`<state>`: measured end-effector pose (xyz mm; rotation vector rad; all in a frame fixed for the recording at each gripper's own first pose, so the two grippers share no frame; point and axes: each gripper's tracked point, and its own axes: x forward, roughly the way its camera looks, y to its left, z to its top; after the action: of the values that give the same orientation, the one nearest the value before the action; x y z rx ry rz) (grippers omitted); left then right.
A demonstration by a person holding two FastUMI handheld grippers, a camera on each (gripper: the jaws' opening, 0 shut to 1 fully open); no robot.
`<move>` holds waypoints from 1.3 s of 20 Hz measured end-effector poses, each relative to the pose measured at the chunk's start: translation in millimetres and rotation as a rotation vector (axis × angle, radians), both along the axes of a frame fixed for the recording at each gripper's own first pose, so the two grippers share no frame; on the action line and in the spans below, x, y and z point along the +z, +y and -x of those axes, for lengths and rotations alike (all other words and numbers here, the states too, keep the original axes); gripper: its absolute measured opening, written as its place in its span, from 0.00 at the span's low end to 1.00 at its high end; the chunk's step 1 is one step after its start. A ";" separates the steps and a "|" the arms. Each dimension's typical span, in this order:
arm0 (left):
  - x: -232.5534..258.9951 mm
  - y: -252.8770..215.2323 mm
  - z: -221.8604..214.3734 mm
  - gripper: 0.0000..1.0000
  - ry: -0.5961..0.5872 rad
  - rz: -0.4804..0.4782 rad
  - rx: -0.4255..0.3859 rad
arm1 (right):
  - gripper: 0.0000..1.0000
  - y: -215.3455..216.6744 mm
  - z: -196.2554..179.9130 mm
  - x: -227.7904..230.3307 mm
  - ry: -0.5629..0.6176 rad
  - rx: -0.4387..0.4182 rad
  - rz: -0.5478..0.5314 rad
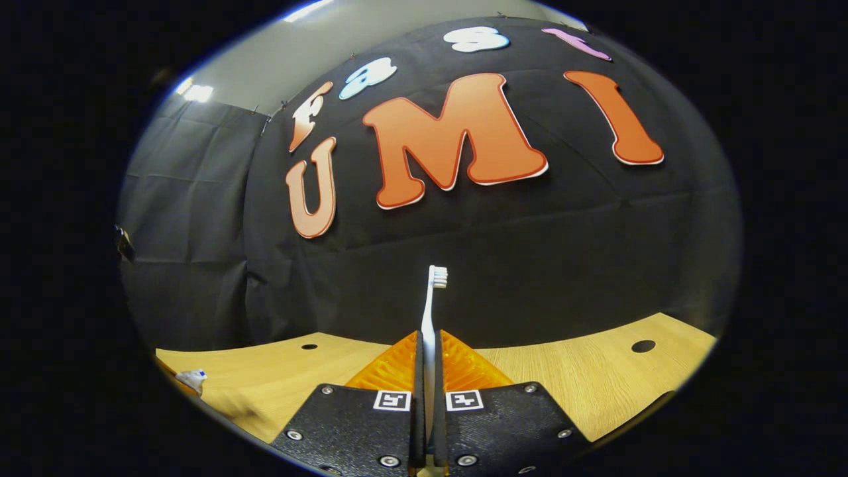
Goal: Put the toothbrush and toothpaste on the desktop into the cup, then pick up the cup and place it on the coaster on the desktop.
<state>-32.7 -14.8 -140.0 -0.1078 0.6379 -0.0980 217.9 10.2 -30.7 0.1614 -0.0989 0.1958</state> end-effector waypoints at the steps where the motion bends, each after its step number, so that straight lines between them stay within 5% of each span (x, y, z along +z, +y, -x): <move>1: 0.8 0.2 -0.5 0.20 -0.004 0.000 -0.002 | 0.05 -2.4 -1.7 -2.3 -0.002 -0.008 -0.010; 11: 7.5 -8.9 -13.1 0.20 -0.041 0.020 -0.023 | 0.06 -5.2 10.8 -27.7 0.049 -0.034 -0.016; 26: 9.1 -58.5 -73.4 0.22 -0.147 0.074 -0.158 | 0.09 -23.0 61.2 -32.3 0.102 -0.062 0.025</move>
<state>40.8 -73.3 -130.9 -0.1201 0.4955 -0.2796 156.6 -12.7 -62.9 0.1428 0.0003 0.1265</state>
